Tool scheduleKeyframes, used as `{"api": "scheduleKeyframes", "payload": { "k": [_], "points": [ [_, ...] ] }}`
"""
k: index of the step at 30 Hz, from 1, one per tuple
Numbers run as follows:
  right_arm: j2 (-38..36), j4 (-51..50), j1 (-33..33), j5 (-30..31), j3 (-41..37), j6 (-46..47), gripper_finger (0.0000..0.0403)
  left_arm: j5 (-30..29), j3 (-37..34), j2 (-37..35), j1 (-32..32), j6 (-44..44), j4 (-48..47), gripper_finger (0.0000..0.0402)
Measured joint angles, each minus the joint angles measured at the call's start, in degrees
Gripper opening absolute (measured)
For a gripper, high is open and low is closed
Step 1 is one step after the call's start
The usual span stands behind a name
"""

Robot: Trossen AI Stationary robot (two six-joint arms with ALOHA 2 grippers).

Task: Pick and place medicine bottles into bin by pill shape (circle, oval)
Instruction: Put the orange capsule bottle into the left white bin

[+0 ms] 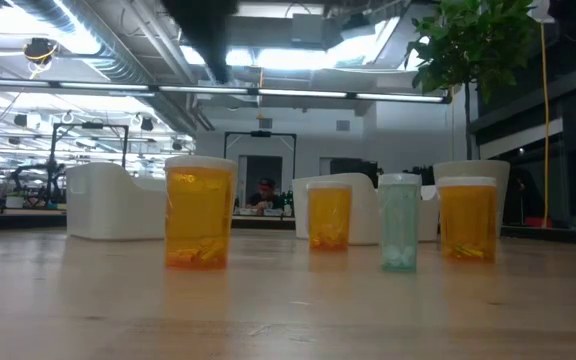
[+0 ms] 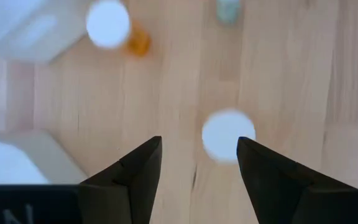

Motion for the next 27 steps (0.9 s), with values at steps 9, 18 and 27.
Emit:
{"api": "scheduleKeyframes", "payload": {
  "k": [9,18,27],
  "points": [
    [0.0,1.54,0.02,1.44,0.0,-0.01,0.027,-0.04,-0.02,0.22,-4.84,-2.13,2.18,0.0204],
    [0.0,1.58,0.02,1.42,0.0,-0.02,0.027,2.22,-0.02,0.22,-3.57,-5.71,1.64,0.0237],
    [0.0,1.56,0.02,1.4,0.0,-0.13,0.027,-6.68,-0.02,0.24,-1.06,-1.76,1.98,0.0318]
  ]
}}
